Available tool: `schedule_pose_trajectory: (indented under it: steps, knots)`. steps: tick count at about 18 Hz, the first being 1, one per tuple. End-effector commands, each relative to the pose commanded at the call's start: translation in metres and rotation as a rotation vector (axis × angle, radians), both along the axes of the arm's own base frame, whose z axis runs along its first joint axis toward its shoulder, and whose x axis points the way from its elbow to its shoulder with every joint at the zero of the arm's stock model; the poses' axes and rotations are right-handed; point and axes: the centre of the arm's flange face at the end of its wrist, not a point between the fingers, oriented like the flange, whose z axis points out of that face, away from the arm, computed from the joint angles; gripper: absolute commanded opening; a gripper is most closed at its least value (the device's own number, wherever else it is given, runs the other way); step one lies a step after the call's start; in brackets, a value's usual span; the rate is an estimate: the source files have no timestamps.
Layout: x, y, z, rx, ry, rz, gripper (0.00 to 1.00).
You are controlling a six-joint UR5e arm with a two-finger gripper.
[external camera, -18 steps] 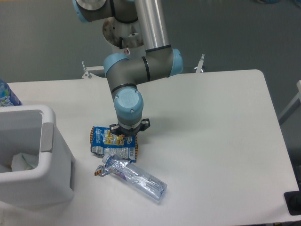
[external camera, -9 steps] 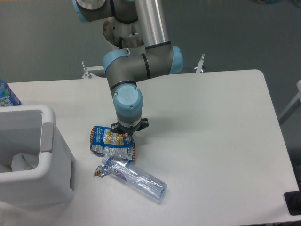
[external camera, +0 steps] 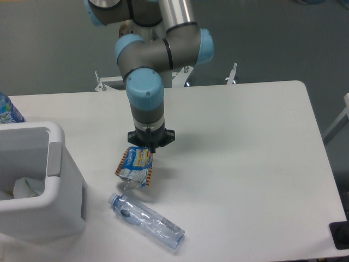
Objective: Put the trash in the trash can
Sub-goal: 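Carry the wrapper up and over the white trash bin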
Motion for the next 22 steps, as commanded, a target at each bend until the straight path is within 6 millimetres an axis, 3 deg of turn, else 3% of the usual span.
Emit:
schedule_pose_trajectory:
  steps: [5,11,15,18,22]
  knots:
    - [-0.012,-0.008,0.044,0.073,0.052,0.026,0.04]
    - [-0.046,-0.012,0.134,0.308,0.068,0.089,0.04]
    - [-0.056,-0.004,0.191,0.444,0.067,0.189,0.04]
    - [-0.050,0.003,0.219,0.537,0.022,0.223,0.04]
    - [-0.032,-0.002,0.274,0.648,0.041,0.238,0.04]
